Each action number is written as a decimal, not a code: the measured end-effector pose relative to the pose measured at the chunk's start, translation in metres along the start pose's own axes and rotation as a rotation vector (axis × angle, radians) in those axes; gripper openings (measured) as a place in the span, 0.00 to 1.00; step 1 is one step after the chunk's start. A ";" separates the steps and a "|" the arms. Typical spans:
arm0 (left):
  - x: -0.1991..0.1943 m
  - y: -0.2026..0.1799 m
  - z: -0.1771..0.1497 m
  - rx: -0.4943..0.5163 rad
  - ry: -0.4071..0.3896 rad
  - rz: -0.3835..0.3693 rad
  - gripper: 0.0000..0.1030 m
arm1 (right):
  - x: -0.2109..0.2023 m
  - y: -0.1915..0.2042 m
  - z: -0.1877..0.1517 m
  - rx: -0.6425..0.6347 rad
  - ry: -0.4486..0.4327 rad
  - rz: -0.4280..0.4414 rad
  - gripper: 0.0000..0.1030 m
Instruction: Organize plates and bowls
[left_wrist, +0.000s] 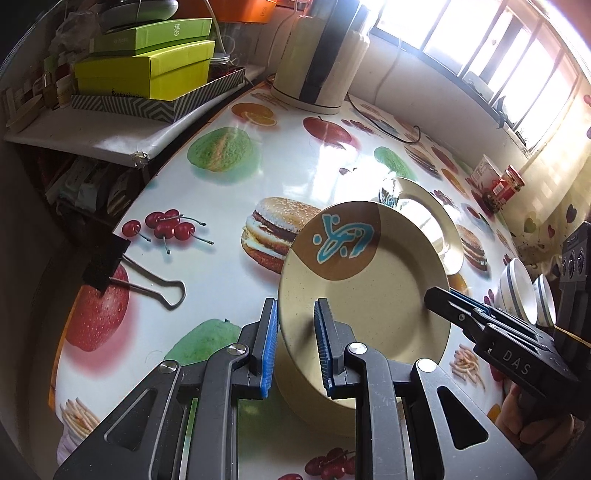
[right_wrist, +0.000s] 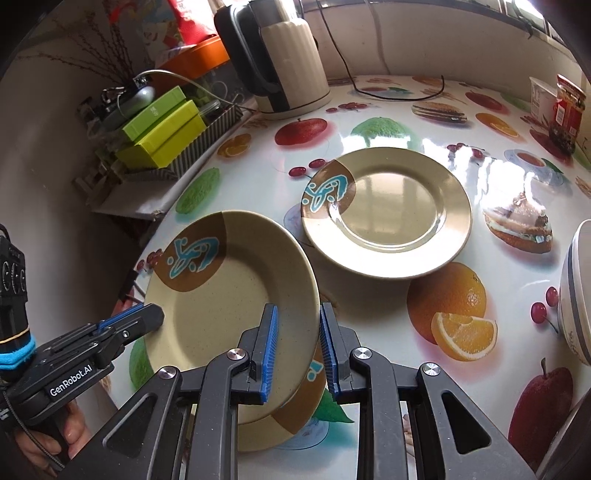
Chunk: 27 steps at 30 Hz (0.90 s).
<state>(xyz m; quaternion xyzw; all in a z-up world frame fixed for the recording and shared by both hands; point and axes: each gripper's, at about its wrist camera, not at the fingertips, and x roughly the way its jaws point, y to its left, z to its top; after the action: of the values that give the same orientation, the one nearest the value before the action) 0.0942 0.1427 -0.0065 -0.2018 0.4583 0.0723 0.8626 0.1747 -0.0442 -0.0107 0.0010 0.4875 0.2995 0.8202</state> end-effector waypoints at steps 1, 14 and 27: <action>0.000 0.000 -0.002 -0.001 0.003 0.001 0.20 | 0.000 -0.001 -0.002 0.003 0.003 0.002 0.22; 0.003 -0.003 -0.016 0.012 0.031 0.008 0.20 | -0.001 -0.004 -0.019 0.016 0.019 -0.012 0.22; 0.005 -0.004 -0.022 0.014 0.044 0.020 0.20 | 0.002 -0.003 -0.026 0.009 0.030 -0.024 0.22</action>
<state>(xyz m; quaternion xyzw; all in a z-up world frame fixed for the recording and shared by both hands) 0.0817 0.1299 -0.0209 -0.1928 0.4796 0.0733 0.8529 0.1559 -0.0533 -0.0269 -0.0058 0.5009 0.2873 0.8164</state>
